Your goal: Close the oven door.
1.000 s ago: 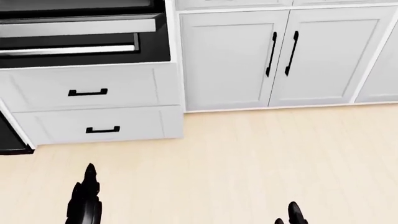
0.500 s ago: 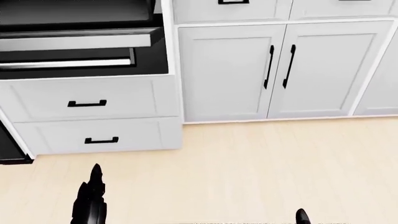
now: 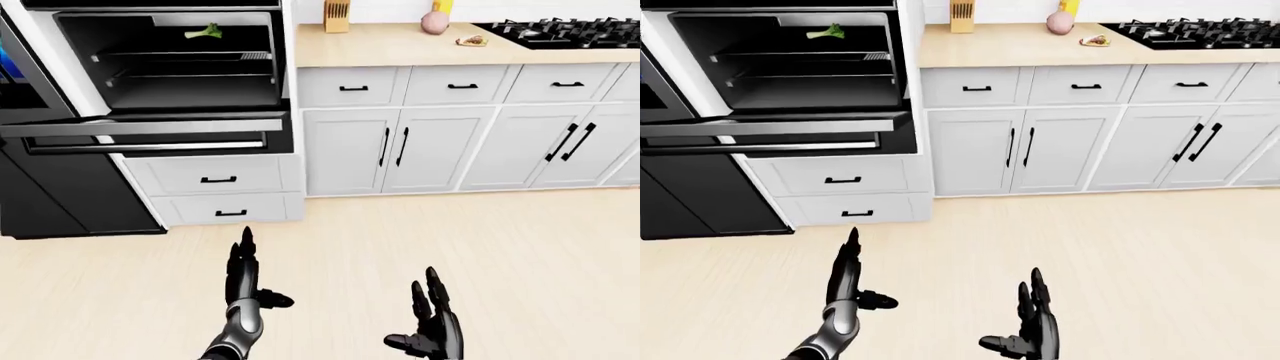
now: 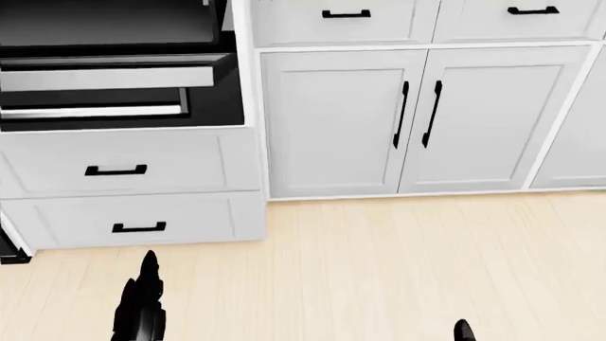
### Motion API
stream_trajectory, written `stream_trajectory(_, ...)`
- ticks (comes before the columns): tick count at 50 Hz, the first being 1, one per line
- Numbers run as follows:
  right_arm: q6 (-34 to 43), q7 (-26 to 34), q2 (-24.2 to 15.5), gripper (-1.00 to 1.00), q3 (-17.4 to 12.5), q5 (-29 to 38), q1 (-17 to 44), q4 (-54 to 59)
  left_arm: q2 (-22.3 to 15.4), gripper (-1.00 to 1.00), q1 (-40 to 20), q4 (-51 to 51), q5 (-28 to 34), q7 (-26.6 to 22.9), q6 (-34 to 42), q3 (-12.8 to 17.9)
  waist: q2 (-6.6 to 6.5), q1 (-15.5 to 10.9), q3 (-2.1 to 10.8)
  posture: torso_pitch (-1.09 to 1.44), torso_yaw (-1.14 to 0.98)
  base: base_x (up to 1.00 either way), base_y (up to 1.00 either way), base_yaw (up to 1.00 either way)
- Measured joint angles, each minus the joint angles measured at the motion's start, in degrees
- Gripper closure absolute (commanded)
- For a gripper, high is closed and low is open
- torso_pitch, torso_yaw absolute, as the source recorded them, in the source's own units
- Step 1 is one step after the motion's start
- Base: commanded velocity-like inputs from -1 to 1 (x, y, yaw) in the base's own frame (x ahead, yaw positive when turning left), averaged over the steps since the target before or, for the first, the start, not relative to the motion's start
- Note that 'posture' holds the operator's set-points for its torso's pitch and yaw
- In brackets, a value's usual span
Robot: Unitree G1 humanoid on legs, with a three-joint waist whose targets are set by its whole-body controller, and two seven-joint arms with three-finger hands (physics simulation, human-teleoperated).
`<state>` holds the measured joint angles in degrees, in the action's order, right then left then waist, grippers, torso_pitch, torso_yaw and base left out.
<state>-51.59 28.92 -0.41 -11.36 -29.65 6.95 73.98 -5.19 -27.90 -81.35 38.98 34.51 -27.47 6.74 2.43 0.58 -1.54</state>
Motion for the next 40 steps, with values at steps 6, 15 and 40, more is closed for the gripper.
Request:
stream_trajectory(6,-0.14,-0.67,0.33,-1.0,0.76,-0.11,-0.12,-0.01,-0.56,-1.0,-0.01,-0.18,0.17,-0.17,0.17,0.4,-3.04,0.25,-0.4,0.0,0.0,0.22,0.0,0.0)
stream_trajectory(15,-0.2,-0.01,1.49,-1.0,1.5,0.83,0.86,0.5,-1.48,-1.0,0.51,-0.18,-0.15,0.36,0.25,0.81,-7.21,-0.6,-0.05,0.0,0.0,0.22,0.0,0.0)
stream_trajectory(40,-1.77,0.41,1.11,-1.0,0.51,-0.31,0.91,1.24,-0.93,-1.0,-0.65,-0.33,2.75,1.17,10.72,3.42,-4.51,1.64,-0.1,0.0,0.0,0.1,0.0,0.0)
